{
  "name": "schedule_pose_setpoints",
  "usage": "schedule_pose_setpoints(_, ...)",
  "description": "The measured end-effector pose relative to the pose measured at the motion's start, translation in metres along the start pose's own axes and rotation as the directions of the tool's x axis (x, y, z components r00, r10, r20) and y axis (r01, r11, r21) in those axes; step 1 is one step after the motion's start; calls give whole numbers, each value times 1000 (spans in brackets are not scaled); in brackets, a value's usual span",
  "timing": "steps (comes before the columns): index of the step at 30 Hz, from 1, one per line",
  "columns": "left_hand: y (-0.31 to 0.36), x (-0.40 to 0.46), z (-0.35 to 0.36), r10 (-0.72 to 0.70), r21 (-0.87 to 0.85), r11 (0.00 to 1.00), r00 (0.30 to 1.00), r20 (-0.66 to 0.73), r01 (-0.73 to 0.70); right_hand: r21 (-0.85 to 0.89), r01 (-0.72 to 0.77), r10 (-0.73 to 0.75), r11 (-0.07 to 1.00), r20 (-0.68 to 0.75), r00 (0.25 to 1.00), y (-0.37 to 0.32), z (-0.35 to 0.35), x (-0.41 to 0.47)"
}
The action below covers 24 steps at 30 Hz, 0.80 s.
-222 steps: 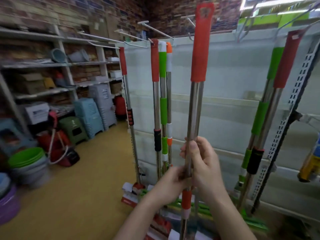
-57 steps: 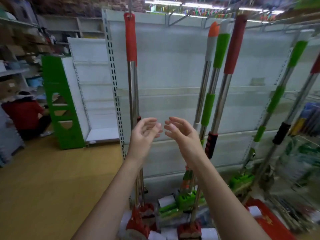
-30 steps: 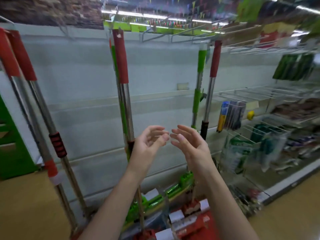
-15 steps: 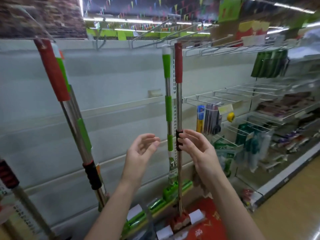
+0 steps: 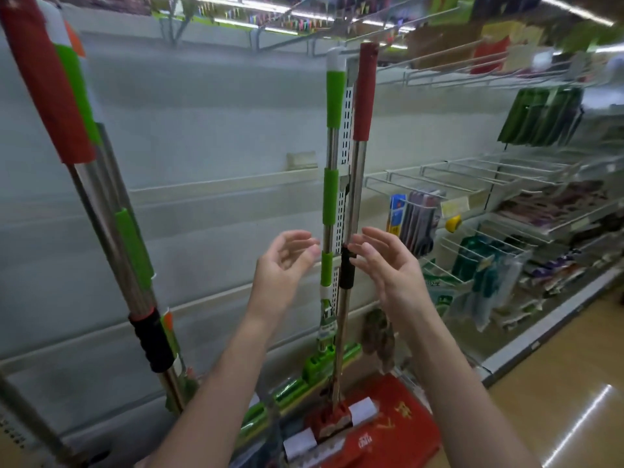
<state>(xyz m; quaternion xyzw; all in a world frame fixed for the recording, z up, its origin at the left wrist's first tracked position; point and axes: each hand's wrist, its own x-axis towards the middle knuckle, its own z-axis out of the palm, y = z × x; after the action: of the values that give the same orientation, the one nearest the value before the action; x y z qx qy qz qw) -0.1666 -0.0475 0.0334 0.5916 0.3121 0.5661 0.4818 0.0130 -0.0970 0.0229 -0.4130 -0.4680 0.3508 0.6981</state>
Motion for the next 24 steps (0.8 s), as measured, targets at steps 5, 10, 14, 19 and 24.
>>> schedule_pose_setpoints(5,-16,14,18,-14,64,998,1000,-22,16,63,-4,3,998,13,1000,15,-10,32)
schedule_pose_setpoints(10,-37,36,46,-20,108,994,998,-51,26,50,-2,1,999,10,1000,28,-40,72)
schedule_pose_setpoints(14,-49,63,81,-11,159,987,995,-100,27,62,-17,13,998,68,998,35,-72,109)
schedule_pose_setpoints(19,-73,89,107,0,202,979,982,-189,38,16,-25,21,1000,215,976,49,-92,144)
schedule_pose_setpoints(24,-93,97,115,-78,157,979,953,-291,128,11,-58,52,998,332,942,57,-86,165)
